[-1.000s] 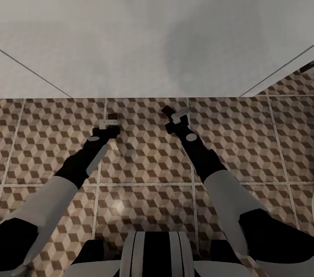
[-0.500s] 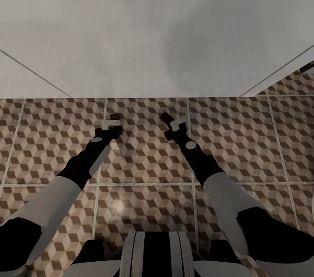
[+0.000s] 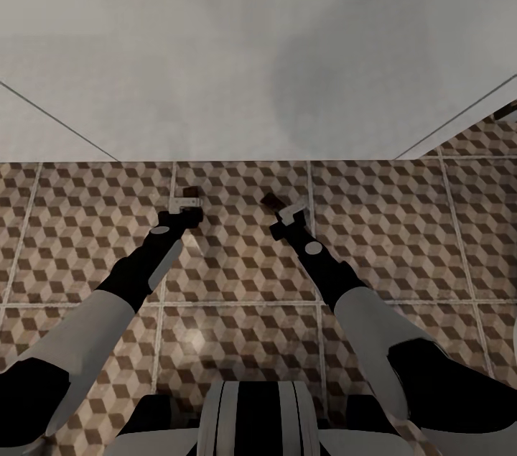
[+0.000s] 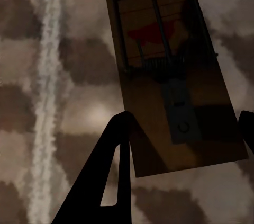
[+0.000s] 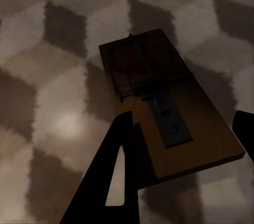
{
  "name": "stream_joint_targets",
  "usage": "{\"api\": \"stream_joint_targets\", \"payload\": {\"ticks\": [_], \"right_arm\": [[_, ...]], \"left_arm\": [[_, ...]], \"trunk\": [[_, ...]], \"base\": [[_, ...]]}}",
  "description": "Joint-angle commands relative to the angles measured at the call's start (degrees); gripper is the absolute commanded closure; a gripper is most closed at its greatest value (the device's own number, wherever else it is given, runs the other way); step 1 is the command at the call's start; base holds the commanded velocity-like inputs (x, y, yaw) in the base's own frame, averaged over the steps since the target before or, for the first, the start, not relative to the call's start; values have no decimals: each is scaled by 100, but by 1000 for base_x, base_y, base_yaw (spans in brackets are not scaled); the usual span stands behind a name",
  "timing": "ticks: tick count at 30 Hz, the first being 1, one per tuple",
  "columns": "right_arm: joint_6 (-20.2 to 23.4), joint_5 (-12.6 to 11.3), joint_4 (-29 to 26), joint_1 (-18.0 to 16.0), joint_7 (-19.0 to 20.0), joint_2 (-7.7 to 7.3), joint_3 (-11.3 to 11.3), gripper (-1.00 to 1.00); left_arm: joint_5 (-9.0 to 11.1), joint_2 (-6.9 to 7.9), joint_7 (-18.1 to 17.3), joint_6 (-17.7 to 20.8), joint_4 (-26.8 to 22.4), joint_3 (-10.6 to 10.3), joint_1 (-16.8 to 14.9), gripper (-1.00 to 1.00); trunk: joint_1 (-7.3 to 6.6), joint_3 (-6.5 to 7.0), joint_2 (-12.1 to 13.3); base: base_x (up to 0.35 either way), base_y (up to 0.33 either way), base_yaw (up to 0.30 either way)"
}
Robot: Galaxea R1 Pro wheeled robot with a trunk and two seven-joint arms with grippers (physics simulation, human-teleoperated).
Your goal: Take the four mousetraps from the cabinet in the bathroom and place them on the bathroom floor. Make sure all four end up on the same floor surface, and ensure that at least two of them are either under or directly next to the same bathroom sink.
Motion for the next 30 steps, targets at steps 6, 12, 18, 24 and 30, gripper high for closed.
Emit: {"api": "stream_joint_targets", "payload": {"ticks": [6, 12, 18, 24, 30], "right_arm": [[-11, 58, 11, -7, -108, 2, -12, 100], [34, 65, -2, -39, -286, 2, -12, 100], [114, 73, -4, -82, -322, 2, -12, 100], [129, 75, -7, -151, -327, 2, -12, 100], [131, 81, -34, -161, -333, 2, -12, 100]], "left_arm": [[45, 8, 80, 25, -11, -53, -4, 100], [45, 15, 80, 19, -11, -173, -4, 100], [45, 22, 88, 17, -11, -198, -3, 100], [49, 28, 89, 16, -11, -201, -5, 100], [49, 34, 89, 16, -11, -208, -8, 100]], "trunk": [[0, -3, -1], [0, -3, -1], [0, -3, -1], [0, -3, -1], [0, -3, -1]], "base": [[0, 0, 0], [0, 0, 0], [0, 0, 0], [0, 0, 0], [0, 0, 0]]}}
